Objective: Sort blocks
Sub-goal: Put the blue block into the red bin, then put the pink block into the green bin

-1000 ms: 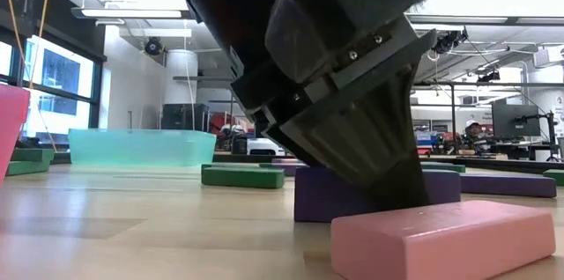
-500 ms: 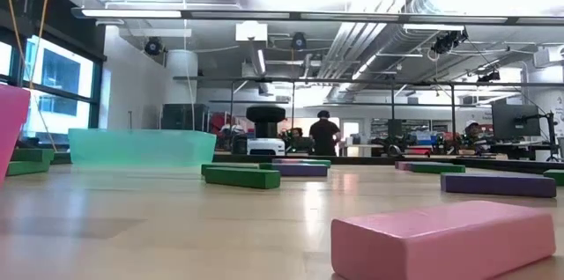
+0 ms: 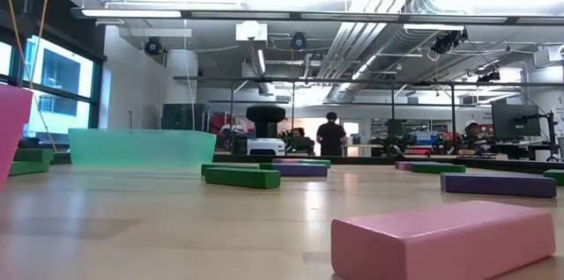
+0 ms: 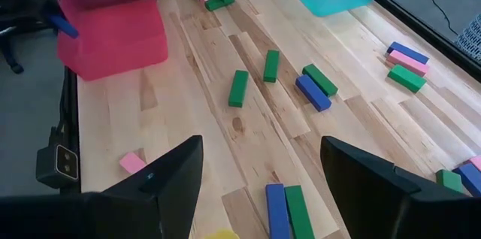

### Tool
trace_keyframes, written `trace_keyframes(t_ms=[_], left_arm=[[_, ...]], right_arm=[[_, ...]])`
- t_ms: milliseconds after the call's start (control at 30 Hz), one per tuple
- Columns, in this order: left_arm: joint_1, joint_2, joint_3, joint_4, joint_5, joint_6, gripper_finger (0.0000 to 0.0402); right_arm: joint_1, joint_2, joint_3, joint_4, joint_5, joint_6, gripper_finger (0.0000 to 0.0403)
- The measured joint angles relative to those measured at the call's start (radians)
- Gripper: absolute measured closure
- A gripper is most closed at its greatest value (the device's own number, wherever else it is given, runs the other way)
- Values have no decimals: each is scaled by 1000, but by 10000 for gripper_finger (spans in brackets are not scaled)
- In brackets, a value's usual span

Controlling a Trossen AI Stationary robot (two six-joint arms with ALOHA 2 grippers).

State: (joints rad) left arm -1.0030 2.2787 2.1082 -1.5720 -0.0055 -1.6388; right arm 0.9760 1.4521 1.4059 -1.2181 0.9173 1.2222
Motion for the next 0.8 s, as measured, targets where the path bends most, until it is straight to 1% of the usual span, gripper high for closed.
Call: trace_keyframes(t_ms=[100,133,200,367,467,567,633,700,733,800], left_arm=[[-9,-2,-18,2,3,-61,373],[-6,-4,-34,3,5,-77,366],[-3,-13,-72,0,30,-98,345],[7,-64,-166,19,34,-99,278],[20,-128,-229,25,14,-97,244],[31,-214,-304,6,-6,-87,220],[35,-280,-357,1,-30,-85,211],[40,-354,-404,-1,-88,-88,208],[45,-391,-425,-1,-126,-95,208],[57,-455,-456,-2,-234,-109,208]], right_arm=[[0,0,0,2,0,0,151],[0,0,0,3,-2,0,151],[0,0,0,4,-9,3,151],[0,0,0,31,-10,8,151],[0,0,0,46,-10,8,151],[0,0,0,75,-9,8,151],[0,6,0,111,-7,-21,151],[0,19,0,167,-11,-85,151],[0,28,0,197,-25,-125,151],[-6,50,0,267,-76,-232,151]])
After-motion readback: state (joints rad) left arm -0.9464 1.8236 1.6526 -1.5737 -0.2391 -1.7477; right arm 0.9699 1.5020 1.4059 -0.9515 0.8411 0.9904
